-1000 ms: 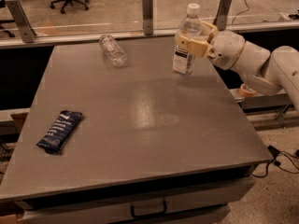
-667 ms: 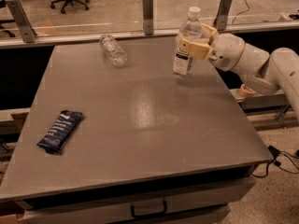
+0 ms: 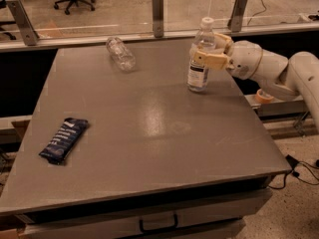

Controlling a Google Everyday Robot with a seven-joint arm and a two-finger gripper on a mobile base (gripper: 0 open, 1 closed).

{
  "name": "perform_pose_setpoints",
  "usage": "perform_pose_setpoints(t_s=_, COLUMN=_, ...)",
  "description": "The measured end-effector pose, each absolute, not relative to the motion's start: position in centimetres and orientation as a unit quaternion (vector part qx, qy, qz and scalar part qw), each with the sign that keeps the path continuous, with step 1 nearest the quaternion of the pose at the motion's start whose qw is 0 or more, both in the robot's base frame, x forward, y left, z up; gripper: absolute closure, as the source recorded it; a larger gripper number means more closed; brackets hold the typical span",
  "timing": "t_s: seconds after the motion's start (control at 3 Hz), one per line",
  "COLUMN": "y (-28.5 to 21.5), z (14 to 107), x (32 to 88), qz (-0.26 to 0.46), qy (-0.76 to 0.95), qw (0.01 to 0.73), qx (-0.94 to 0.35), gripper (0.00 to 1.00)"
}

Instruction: Place blue plastic bottle upright

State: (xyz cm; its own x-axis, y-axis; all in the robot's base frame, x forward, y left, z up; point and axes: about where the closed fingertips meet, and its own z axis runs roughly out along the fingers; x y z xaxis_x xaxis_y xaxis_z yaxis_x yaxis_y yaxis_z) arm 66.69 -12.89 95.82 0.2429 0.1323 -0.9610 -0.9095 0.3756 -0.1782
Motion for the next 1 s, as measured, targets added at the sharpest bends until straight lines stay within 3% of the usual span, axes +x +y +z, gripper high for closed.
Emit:
perform_pose_setpoints(t_s=0.33, y=-13.0, z=95.0, x=66.5, qz=0.392, qy=0.482, qw=0.668, qx=-0.409, gripper=0.13)
perform_pose_setpoints(t_s=0.67, y=-13.2, z=94.7, x=66.3, qz=0.394, qy=0.484, qw=0.665, qx=-0.41, gripper=0.0)
perform_pose_setpoints(t_s=1.0, y=-14.0, z=95.1, x=66.2, qz=0.383, qy=0.486, qw=0.669, qx=-0.413, gripper=0.0)
